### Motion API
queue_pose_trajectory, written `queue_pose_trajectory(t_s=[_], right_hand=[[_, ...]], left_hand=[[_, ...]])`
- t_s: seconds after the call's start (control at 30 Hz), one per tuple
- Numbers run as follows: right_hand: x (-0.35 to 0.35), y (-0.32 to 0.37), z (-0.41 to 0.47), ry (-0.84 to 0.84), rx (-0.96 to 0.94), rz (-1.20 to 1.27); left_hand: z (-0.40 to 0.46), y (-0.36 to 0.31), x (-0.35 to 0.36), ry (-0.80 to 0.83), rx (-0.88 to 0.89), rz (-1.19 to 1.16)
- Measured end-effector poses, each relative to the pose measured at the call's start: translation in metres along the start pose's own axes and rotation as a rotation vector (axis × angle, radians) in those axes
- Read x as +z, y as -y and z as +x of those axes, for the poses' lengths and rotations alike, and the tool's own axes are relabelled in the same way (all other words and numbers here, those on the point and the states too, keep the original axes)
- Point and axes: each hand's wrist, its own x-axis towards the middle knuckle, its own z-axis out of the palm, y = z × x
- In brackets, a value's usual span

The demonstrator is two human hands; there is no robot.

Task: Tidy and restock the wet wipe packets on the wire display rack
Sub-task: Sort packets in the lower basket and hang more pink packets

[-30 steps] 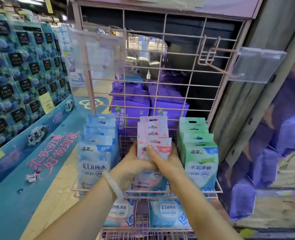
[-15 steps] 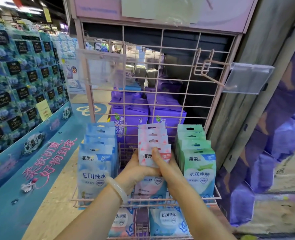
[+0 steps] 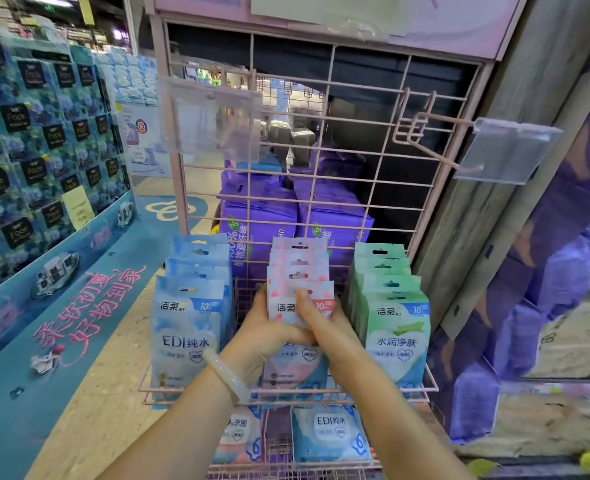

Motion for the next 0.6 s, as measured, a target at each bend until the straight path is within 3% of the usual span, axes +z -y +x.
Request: queue_pose_trajectory(t_s=[0.23, 0.37, 0.43, 0.53, 0.6], right_hand=[[0.004, 0.005, -0.003, -0.016, 0.023, -0.066], [0.006, 0.014, -0.020, -0.133, 0.040, -0.169], [0.006, 0.013, -0.041, -0.189, -0.044, -0.210], [0.006, -0.002, -0.086, -0.266, -0.194, -0.327], [0.007, -0.023, -0.107, -0.255, -0.248, -0.599]], left_hand=[[0.000, 0.003, -0.006, 0.025, -0.058, 0.018], [-0.008, 0.004, -0.005, -0.042, -0.072, 0.028], [-0.022, 0.010, -0.004, -0.132, 0.002, 0.191], [-0.061, 0.033, -0.003, -0.223, 0.274, 0.579], [-0.084, 0.055, -0.004, -0.254, 0.510, 0.926]])
